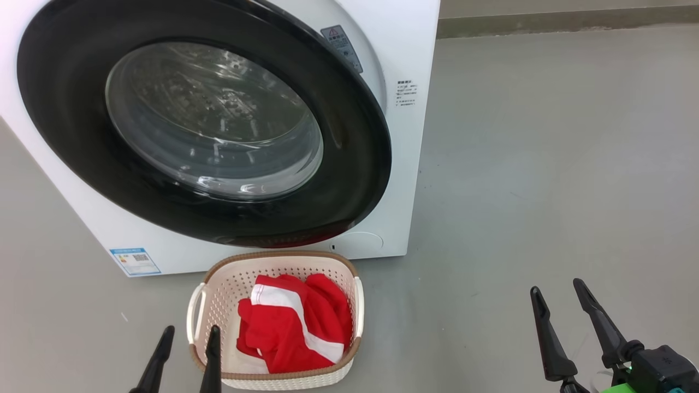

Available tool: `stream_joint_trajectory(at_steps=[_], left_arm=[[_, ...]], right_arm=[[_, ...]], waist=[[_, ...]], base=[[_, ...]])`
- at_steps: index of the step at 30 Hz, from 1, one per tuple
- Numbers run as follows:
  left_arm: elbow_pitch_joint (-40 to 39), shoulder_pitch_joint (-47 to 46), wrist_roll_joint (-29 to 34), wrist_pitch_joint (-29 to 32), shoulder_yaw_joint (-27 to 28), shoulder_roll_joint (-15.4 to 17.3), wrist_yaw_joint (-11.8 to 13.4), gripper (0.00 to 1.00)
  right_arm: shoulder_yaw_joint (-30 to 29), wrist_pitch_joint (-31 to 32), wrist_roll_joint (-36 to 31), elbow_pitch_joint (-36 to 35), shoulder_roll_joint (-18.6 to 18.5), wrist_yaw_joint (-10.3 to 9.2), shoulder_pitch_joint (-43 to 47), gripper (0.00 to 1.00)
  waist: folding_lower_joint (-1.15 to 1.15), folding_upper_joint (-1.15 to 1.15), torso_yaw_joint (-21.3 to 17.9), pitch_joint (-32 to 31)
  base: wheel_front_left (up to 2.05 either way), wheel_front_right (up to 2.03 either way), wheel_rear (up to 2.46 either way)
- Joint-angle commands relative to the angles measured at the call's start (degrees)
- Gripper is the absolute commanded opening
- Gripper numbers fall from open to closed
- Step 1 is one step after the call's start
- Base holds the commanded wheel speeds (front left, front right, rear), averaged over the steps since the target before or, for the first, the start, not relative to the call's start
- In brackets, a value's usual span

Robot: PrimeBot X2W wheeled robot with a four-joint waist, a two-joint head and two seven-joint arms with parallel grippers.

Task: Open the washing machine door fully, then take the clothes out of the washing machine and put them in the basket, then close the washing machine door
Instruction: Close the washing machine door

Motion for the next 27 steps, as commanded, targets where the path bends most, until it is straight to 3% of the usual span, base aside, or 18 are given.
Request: stream_joint_trajectory(at_steps=[1,12,13,14,16,17,19,27], left_arm=[[-1.3,-1.2,0.9,-0.7,2.2,0.0,-0.3,1.00],[-2.7,-1.7,3.7,-0.7,2.6,-0.8,-0.8,1.00],[-3.0,-1.9,4.0,-0.7,2.6,-0.9,-0.9,1.00],[-3.2,-2.0,4.3,-0.7,2.5,-1.0,-0.9,1.00],[-3.6,-2.3,5.1,-0.7,2.4,-1.2,-1.0,1.00],[-3.9,-2.5,5.5,-0.7,2.3,-1.3,-1.1,1.00],[-4.3,-2.7,6.1,-0.7,2.2,-1.5,-1.1,1.00],[-6.3,-4.5,7.8,-0.7,1.1,-2.5,-1.8,1.00]], right_arm=[[1.4,-0.4,-0.7,-1.7,-0.8,0.36,-0.6,1.00],[1.5,-0.4,-0.3,-1.3,-0.8,0.36,-0.6,1.00],[1.5,-0.4,-0.3,-1.2,-0.8,0.36,-0.8,0.96],[1.7,-0.4,-0.4,-1.1,-0.8,0.36,-1.0,0.82],[2.0,-0.4,-0.5,-0.8,-0.8,0.36,-1.5,0.42],[2.1,-0.4,-0.6,-0.6,-0.8,0.36,-1.9,0.32],[2.5,-0.4,-0.7,-0.3,-0.8,0.36,-2.8,0.00],[4.7,-0.4,-1.7,2.0,-0.8,0.36,-8.6,0.00]], waist=[[0.00,0.00,0.1,0.0],[0.00,0.00,1.4,0.6],[0.00,0.00,1.8,0.7],[0.00,0.00,2.1,0.9],[0.00,0.00,2.7,1.3],[0.00,0.00,3.1,1.6],[0.00,0.00,3.8,2.2],[0.00,0.00,6.8,6.2]], base=[[0.00,0.00,0.00],[0.00,0.00,0.00],[0.00,0.00,0.00],[0.00,0.00,0.00],[0.00,0.00,0.00],[0.00,0.00,0.00],[0.00,0.00,0.00],[0.00,0.00,0.00]])
